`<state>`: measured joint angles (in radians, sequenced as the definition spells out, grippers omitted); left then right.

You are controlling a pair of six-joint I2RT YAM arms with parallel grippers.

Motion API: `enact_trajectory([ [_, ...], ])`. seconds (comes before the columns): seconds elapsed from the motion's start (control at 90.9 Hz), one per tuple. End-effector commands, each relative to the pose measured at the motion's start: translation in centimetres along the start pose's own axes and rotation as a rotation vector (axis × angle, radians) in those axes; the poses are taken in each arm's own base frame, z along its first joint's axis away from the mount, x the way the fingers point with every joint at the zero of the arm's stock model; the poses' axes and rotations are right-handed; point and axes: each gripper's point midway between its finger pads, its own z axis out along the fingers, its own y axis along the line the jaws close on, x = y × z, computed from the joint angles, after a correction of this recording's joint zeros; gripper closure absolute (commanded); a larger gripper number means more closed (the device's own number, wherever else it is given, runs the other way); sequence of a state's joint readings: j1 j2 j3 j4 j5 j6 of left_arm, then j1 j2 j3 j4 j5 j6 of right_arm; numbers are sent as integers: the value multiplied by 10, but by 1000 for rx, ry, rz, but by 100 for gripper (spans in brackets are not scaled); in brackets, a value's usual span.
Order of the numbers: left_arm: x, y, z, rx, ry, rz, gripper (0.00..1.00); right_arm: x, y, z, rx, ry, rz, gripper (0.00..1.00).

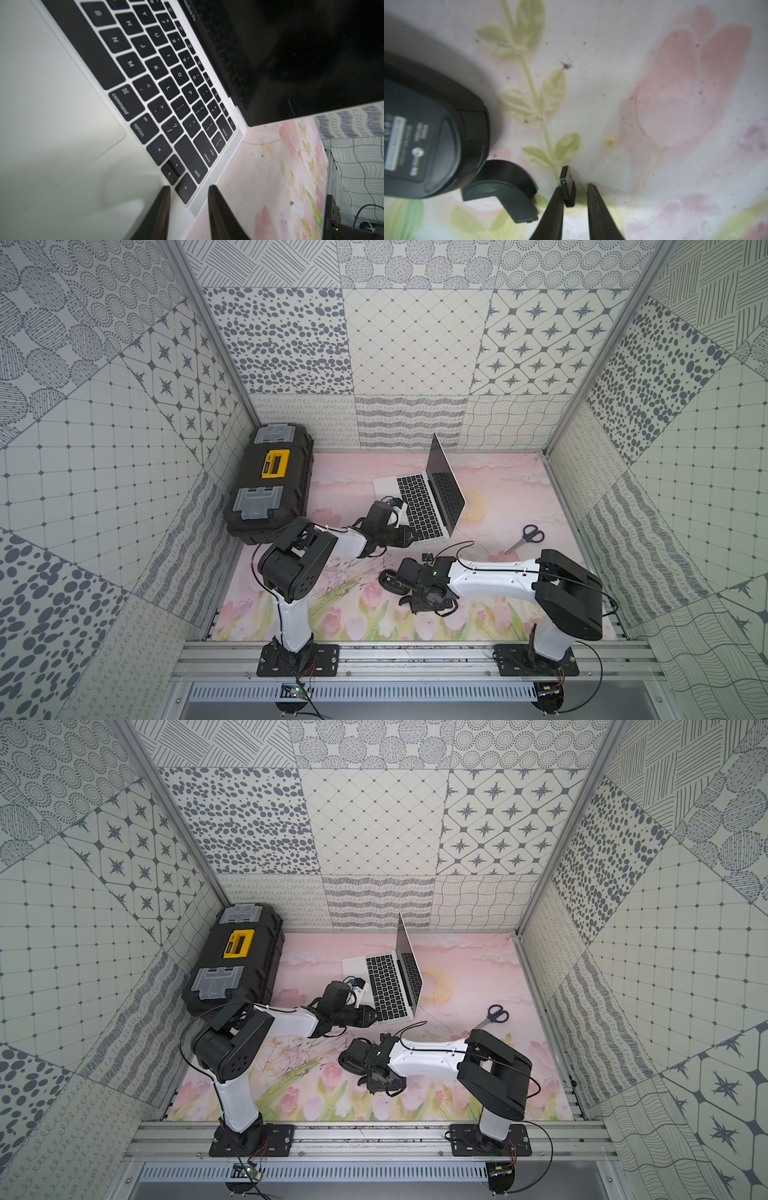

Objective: Insert the wireless mouse receiver into the laptop
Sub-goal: Pick up the USB plug at the center of the board.

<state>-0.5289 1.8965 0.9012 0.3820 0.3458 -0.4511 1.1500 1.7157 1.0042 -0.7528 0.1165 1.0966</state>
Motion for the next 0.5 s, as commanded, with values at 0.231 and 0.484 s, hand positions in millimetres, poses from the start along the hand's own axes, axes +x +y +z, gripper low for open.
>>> enact_trajectory([
  [0.231,13,10,0,-14,50,-33,67,2,-10,10,21,4,6,75],
  [0.484,16,10,2,-5,59,-43,66,-12,-6,0,-28,-34,33,72],
])
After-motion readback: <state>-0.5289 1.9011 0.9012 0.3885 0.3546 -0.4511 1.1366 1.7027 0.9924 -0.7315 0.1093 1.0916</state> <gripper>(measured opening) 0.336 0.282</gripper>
